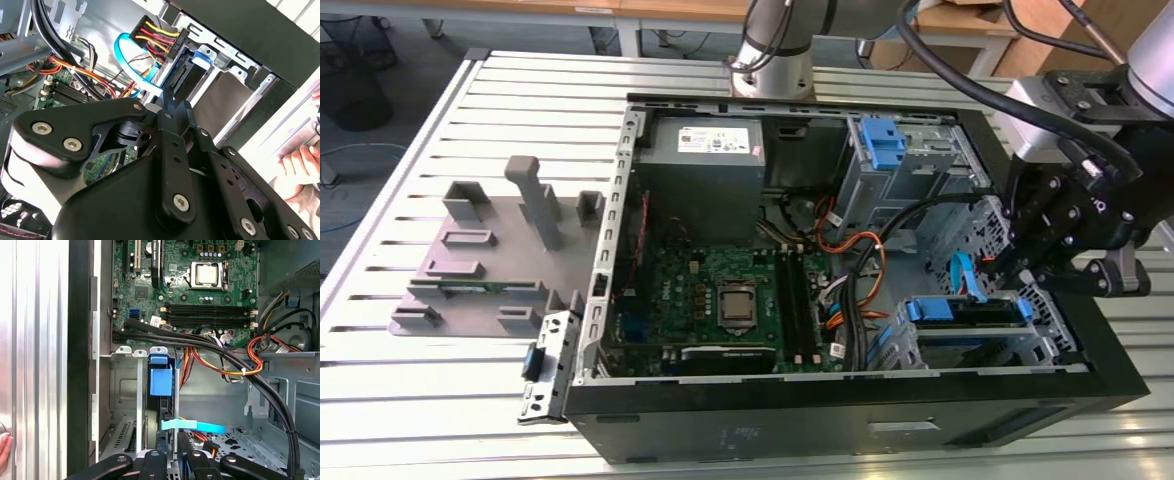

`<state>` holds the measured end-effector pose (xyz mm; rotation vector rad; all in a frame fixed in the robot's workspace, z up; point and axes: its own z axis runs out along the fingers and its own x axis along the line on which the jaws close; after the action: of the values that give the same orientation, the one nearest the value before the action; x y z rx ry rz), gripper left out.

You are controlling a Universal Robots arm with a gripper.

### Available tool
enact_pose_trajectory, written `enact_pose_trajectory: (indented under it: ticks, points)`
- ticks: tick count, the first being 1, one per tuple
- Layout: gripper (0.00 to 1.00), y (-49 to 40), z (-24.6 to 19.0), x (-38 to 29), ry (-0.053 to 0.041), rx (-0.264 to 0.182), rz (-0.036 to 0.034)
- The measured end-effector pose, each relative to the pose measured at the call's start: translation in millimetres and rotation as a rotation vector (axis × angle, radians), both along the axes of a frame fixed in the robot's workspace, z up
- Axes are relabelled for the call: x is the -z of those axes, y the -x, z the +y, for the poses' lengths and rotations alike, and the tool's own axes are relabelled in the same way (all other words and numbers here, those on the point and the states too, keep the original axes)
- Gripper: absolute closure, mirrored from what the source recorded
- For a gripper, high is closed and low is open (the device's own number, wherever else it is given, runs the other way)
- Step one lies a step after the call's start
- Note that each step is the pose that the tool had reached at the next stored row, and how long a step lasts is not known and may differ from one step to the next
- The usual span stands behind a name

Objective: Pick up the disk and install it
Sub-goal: 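Insert the second disk wire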

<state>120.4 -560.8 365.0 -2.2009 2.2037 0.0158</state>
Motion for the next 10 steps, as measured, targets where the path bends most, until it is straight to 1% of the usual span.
enact_pose_trajectory:
  ticks: [10]
  points:
    - [0.76,-8.9,0.0,0.3,-0.0001,0.000,0.0000]
